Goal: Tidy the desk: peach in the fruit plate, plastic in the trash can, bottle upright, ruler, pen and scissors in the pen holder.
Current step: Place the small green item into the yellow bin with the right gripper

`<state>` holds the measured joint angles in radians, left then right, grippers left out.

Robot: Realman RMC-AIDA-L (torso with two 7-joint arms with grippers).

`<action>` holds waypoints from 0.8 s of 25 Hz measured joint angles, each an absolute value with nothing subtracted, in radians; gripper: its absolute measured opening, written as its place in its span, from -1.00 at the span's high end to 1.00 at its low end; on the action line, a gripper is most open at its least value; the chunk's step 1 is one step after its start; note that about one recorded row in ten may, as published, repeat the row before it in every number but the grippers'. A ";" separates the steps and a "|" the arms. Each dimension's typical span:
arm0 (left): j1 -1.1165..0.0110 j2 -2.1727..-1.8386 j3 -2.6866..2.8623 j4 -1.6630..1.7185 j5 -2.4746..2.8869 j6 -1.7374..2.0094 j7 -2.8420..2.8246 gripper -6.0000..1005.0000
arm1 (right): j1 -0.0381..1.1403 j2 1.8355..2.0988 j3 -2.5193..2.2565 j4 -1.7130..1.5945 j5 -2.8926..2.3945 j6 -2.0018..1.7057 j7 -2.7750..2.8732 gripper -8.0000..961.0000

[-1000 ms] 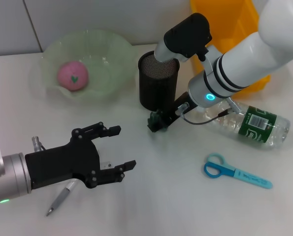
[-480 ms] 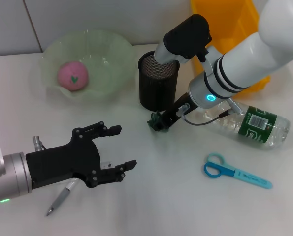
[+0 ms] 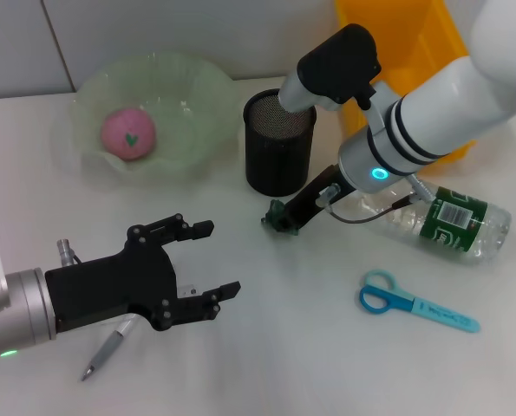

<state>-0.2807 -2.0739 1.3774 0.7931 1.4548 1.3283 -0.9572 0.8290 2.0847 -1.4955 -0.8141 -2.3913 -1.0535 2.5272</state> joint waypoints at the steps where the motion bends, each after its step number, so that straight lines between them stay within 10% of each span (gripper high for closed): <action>1: -0.281 -2.074 1.377 0.793 1.455 1.328 -0.957 -0.59 | 0.817 2.084 -1.495 -0.835 -2.391 -1.065 2.528 0.31; 20: -0.281 -2.074 1.377 0.791 1.454 1.330 -0.957 -0.59 | 0.607 2.077 -1.256 -1.295 -2.410 -1.339 2.541 0.59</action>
